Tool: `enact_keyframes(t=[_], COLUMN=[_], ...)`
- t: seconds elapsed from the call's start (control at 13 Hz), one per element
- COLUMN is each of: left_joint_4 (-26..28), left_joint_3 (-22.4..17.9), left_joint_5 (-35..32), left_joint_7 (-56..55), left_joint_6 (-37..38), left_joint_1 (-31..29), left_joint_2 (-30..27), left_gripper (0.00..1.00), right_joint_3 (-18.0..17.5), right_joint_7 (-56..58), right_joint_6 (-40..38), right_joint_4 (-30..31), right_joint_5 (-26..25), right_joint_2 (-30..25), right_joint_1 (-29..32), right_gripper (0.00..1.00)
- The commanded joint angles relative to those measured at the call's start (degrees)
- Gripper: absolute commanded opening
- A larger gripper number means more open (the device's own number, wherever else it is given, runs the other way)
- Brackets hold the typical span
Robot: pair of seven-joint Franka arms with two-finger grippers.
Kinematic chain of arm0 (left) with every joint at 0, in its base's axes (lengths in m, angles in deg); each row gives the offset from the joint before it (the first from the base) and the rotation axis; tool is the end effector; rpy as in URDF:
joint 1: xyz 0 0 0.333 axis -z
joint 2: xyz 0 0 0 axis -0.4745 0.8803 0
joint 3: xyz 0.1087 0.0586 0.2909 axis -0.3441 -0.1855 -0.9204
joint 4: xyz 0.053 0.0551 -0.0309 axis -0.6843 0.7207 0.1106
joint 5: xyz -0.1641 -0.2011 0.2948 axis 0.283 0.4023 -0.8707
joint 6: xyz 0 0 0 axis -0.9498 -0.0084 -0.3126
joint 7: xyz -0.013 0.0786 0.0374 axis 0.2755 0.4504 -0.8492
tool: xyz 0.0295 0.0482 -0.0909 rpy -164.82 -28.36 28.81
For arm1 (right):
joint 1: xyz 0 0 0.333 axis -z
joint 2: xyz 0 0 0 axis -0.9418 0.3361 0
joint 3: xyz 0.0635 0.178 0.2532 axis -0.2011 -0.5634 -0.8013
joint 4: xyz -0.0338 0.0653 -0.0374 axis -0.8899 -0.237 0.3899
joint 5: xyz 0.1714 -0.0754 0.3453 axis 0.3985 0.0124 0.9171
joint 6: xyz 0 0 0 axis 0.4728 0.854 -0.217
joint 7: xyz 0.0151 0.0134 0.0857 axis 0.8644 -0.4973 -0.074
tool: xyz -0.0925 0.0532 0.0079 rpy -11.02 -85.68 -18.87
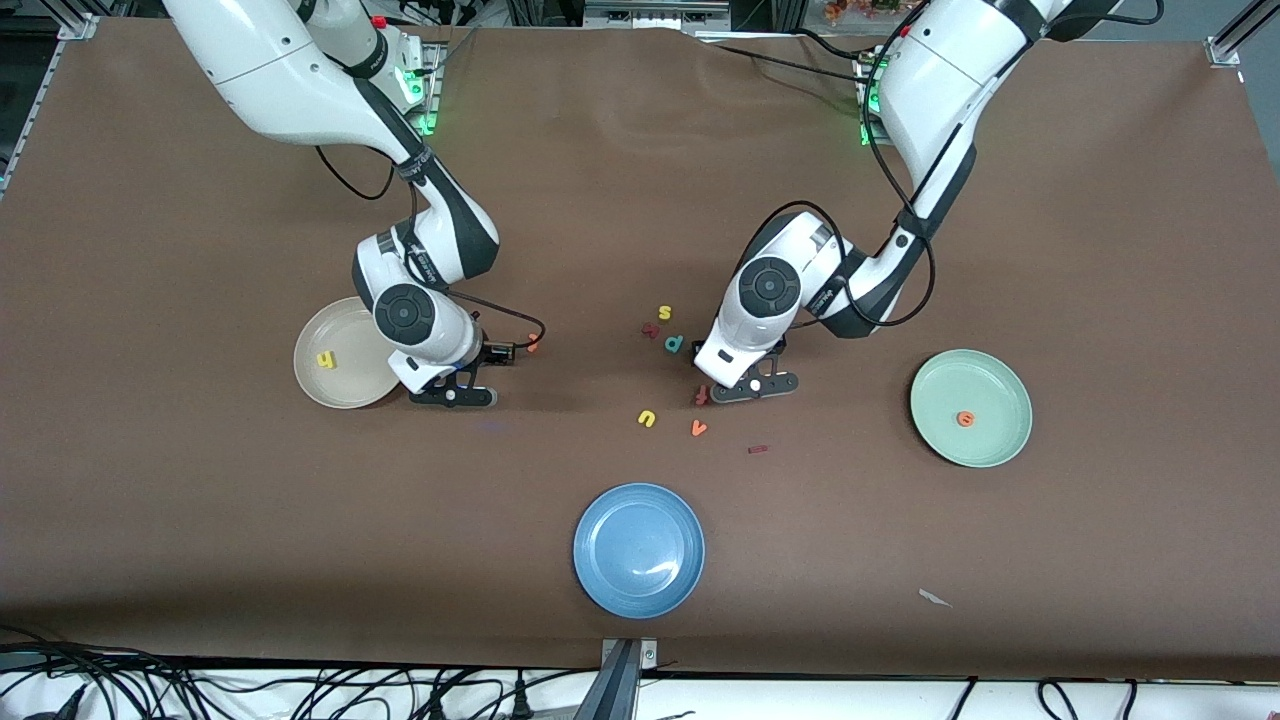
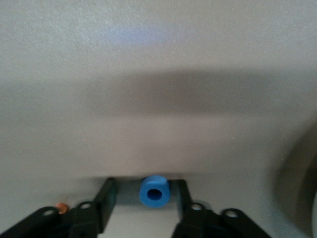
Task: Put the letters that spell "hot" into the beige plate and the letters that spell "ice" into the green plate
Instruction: 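Lift the blue o with the right gripper while the left reaches teal c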
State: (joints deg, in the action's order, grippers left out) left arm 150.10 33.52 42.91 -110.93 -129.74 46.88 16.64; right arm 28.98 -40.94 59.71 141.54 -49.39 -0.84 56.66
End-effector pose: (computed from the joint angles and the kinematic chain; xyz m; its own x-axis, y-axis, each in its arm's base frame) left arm 0.5481 -0.3690 0.1904 0.9808 0.1676 -0.0996 0.1684 -0.9857 0.0000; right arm 0.5653 0.2621 0.1731 0.9875 -0.0380 -0.1531 -0.0378 -0.9993 0.0039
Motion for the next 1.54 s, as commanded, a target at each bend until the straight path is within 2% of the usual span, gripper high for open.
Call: enact_keyframes(t=[0.0,0.23,0.38,0.62,1.0,1.23,1.46], left_joint_4=[0.83,0.65,0.47,-0.05,-1.02,-1.11,-1.11], left_joint_3=[-0.30,-0.30,-0.30,-0.30,-0.38,-0.47,-0.56], left_joint_5=[-1.79,-1.71,-1.71,-1.71,-1.62,-1.44,-1.53], left_joint_7=[-1.17,-1.17,-1.17,-1.43,-2.05,-2.14,-2.67], left_joint_6=[-0.89,-0.89,-0.89,-0.89,-0.89,-0.89,-0.89], left_joint_1=[0.69,0.95,0.95,1.04,1.04,1.04,1.13], left_joint_2=[0.07,0.51,0.68,1.21,2.26,2.70,2.71], left_gripper=[0.85,0.79,0.76,0.70,0.64,0.63,0.57], right_joint_3=[0.00,0.09,0.27,0.35,0.53,3.59,9.21], right_joint_7=[-0.24,0.02,0.11,0.11,0.64,2.73,10.10], right_joint_6=[0.72,0.63,0.63,0.63,-4.19,-11.65,-16.15], right_joint_4=[0.40,0.32,0.32,0.32,-1.34,-3.55,-3.12], right_joint_5=[-0.84,-0.84,-0.93,-1.19,-1.10,-1.10,-1.01], right_joint_2=[0.13,0.13,0.13,0.13,-3.56,-6.45,-7.96], right_joint_1=[-0.19,-0.01,-0.01,-0.01,0.43,0.51,0.51], right_gripper=[0.47,0.37,0.27,0.19,0.17,0.17,0.18])
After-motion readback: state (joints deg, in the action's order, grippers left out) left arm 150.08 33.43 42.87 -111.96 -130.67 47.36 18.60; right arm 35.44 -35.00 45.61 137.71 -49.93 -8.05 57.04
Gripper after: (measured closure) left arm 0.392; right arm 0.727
